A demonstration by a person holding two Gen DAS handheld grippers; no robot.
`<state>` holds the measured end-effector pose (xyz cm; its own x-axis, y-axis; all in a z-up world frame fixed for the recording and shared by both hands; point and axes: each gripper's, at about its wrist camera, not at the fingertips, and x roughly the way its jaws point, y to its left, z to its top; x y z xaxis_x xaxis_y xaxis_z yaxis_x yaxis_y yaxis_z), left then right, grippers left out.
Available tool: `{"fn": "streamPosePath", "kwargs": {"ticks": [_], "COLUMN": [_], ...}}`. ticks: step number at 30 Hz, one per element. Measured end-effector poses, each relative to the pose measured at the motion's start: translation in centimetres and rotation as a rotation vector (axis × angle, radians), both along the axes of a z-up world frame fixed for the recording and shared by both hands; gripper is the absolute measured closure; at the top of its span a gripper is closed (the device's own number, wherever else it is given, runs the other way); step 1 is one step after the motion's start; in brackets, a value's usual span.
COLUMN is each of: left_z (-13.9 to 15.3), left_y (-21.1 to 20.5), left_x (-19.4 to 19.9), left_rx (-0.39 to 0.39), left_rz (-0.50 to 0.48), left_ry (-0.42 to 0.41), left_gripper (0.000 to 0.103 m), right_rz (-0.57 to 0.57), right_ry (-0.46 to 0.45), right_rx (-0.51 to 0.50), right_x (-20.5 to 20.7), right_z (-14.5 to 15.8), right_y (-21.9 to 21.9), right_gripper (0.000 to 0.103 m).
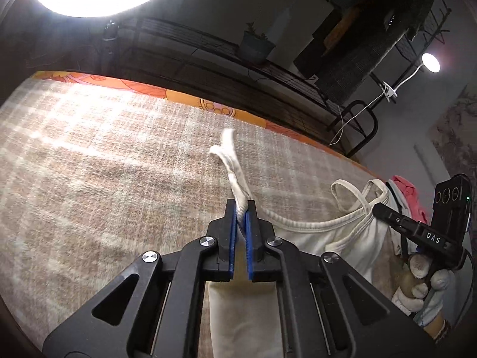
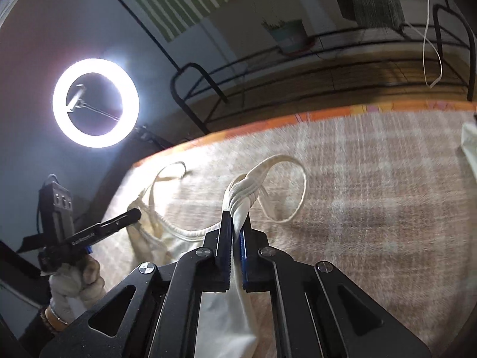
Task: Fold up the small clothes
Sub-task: 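Grasp the straps with both tools and lift them toward the folded hem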
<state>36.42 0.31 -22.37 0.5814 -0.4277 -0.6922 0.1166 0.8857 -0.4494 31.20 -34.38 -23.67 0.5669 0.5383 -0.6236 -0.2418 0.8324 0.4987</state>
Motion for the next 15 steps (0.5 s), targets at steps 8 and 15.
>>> {"fn": "streamPosePath", "kwargs": {"ticks": [8, 15], "left_z": [3.0, 5.4], "left_y": [1.1, 0.8], "left_x": [-5.2, -10.8], "left_rx": [0.024, 0.082], "left_rz": [0.004, -0.026], "left_ry": [-0.048, -0.068], "left_gripper": [0.1, 0.1], "right_rz": [0.03, 0.038], "right_ry": [-0.049, -0.059], "right_rx": [0.0, -0.042], "right_x": [-4.6, -9.8], "right_z": [3.4, 5.3], "right_y": [-0.1, 0.0], "right_gripper": [0.1, 0.1]}}
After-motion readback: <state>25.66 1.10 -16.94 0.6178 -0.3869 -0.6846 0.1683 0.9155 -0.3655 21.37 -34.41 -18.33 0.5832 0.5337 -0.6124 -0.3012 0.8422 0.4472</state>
